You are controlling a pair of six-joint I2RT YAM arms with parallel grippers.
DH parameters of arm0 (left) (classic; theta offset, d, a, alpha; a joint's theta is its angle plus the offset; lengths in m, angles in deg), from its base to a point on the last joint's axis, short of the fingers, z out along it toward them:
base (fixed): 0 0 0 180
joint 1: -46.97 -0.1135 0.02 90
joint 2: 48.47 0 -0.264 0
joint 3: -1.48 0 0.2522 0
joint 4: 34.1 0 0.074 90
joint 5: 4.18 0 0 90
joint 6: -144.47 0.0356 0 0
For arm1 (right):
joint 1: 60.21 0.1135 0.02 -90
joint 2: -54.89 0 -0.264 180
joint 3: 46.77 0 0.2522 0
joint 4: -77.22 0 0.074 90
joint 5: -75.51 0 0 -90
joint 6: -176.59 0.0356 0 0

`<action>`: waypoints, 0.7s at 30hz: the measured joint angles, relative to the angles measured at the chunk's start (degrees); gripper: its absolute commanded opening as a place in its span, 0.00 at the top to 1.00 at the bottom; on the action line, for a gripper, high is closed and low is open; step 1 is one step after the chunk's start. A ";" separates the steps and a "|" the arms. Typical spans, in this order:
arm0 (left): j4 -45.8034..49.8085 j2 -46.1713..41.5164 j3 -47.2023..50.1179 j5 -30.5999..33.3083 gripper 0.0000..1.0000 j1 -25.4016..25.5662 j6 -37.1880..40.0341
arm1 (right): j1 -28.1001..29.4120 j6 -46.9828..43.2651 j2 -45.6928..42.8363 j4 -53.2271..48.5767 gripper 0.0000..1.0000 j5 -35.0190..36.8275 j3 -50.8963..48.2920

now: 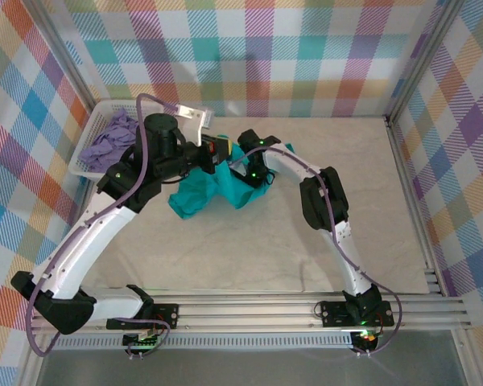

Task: Fold the inside-out t-shirt

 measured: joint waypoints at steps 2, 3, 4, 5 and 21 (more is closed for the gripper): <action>-0.04 -0.35 0.98 2.71 1.00 0.00 -0.02 | 0.00 0.20 -1.75 2.10 1.00 -0.26 -3.02; -0.04 -0.42 1.55 4.31 1.00 0.00 -0.02 | 0.00 0.42 -3.08 3.37 1.00 -0.50 -5.38; -0.07 -0.42 2.10 5.95 1.00 0.00 -0.04 | 0.00 0.85 -4.74 4.85 1.00 -1.05 -8.39; 0.02 -0.26 2.64 7.82 1.00 0.00 -0.20 | 0.00 1.44 -6.91 6.64 1.00 -1.79 -12.09; 0.02 18.49 2.56 13.49 1.00 -16.74 -6.97 | 0.00 12.87 -44.74 49.16 1.00 -21.20 -56.98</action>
